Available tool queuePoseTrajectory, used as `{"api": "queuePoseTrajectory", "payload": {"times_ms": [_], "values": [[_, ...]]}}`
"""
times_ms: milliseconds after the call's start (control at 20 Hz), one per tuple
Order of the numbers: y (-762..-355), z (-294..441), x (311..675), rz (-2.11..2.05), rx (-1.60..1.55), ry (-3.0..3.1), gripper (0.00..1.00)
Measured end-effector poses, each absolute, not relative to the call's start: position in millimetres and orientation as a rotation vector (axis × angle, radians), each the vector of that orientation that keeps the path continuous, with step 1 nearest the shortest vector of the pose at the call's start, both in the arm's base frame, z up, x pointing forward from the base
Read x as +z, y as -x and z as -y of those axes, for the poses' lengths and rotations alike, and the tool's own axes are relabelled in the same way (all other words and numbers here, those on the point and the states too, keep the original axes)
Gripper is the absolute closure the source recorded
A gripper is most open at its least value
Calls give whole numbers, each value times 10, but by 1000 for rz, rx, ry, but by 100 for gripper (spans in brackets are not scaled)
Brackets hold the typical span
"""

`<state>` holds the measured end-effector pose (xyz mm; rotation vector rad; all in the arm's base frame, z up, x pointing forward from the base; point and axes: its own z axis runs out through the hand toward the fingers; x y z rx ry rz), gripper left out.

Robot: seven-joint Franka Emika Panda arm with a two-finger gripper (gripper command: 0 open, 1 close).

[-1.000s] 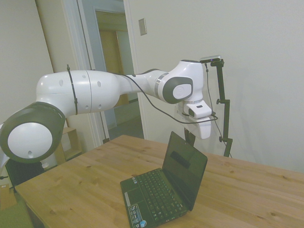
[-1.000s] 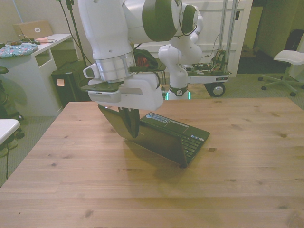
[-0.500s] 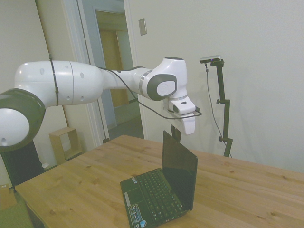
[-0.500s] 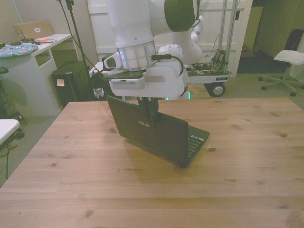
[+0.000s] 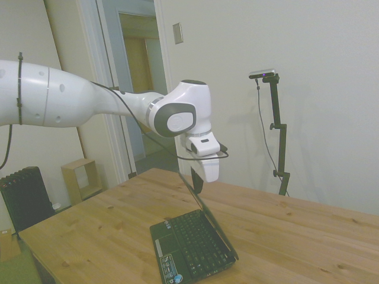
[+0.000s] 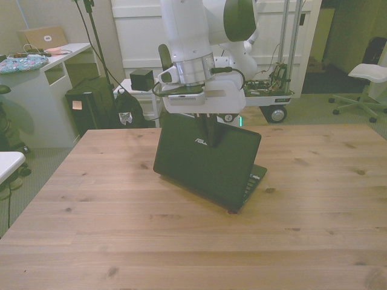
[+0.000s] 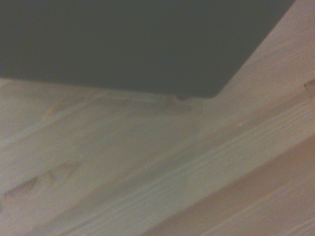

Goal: Close the laptop

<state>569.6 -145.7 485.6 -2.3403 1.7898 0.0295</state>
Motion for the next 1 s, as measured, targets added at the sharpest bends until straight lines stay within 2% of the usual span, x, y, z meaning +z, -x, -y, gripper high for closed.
{"api": "queuePoseTrajectory", "payload": {"times_ms": [600,900,950,1000], "values": [[-5235,1168,3756,-1824,176,2374,100],[-5223,1130,3791,-1813,155,2373,100],[-5222,1092,3853,-1799,141,2378,0],[-5215,1031,3955,-1776,119,2387,0]]}}
